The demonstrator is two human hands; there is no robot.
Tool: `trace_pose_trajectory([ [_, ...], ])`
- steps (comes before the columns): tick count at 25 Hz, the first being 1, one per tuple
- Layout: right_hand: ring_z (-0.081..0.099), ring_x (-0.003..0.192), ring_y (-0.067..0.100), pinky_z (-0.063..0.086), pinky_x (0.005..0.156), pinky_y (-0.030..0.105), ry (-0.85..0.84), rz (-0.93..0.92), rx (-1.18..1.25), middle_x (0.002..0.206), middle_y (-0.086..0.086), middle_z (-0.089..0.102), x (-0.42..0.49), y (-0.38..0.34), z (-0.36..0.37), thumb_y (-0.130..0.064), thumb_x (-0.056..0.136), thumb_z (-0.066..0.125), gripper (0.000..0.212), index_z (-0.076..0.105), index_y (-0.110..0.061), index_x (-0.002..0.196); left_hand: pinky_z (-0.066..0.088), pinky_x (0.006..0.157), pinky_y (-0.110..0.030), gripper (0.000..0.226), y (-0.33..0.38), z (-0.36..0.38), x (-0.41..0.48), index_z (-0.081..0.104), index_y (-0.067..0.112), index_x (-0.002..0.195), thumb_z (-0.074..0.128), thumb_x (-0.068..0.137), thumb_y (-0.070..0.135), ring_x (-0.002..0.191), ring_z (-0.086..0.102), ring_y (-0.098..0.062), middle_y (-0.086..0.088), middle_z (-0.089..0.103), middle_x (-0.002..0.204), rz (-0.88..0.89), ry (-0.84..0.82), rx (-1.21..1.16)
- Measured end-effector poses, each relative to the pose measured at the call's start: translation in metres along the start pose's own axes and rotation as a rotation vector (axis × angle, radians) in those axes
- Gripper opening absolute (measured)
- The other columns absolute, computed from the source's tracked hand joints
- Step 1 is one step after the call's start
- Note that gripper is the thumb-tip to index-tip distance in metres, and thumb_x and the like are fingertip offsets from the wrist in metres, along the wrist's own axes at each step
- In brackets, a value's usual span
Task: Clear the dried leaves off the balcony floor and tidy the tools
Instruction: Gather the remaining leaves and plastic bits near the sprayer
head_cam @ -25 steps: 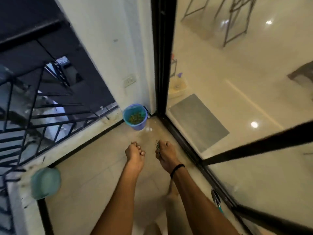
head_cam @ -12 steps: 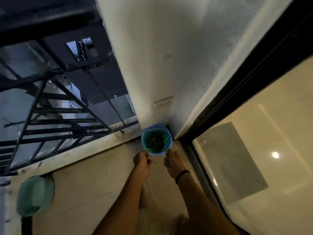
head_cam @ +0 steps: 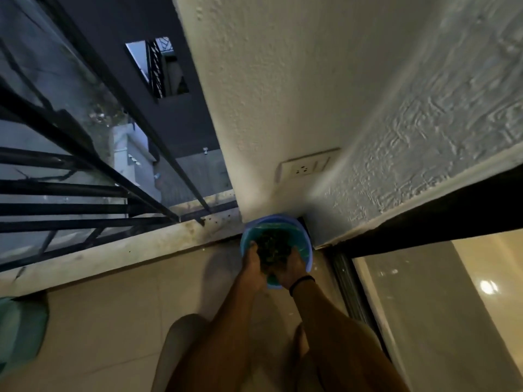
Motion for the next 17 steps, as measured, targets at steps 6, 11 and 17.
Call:
trace_pose_trajectory([
  [6,0.043,0.067,0.012,0.047,0.055,0.016,0.004,0.109,0.135,0.077,0.003,0.043,-0.121,-0.015,0.009,0.0,0.104,0.038,0.014,0.051,-0.006,0.105,0.049,0.048,-0.025,0.047,0.027,-0.009,-0.114,0.047,-0.006,0.14,0.048,0.102,0.021,0.066,0.053,-0.026,-0.026,0.06,0.091,0.027,0.102,-0.075],
  [11,0.048,0.063,0.016,0.051,0.046,0.022,0.051,0.124,0.163,0.073,0.008,0.048,-0.291,-0.027,0.026,-0.004,0.103,0.044,0.01,0.053,-0.008,0.106,0.051,0.065,-0.03,0.037,0.067,-0.031,-0.304,0.064,0.002,0.118,0.054,0.1,0.032,0.078,0.061,-0.022,-0.02,0.069,0.112,0.025,0.136,-0.185],
  [17,0.054,0.053,0.014,0.049,0.052,0.02,-0.14,0.171,-0.042,0.054,0.005,0.054,-0.452,-0.015,0.081,-0.001,0.097,0.045,0.019,0.052,-0.005,0.079,0.042,0.05,-0.024,0.03,0.082,-0.102,-0.474,0.057,0.013,0.084,0.052,0.101,0.038,0.049,0.05,-0.017,-0.005,0.057,0.065,0.155,0.192,-0.448],
])
Point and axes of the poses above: each hand's wrist, its own x-axis towards the middle knuckle, its own z-axis out of the palm, y = z × x, the point moved 9 cm from there along x, towards the middle knuckle
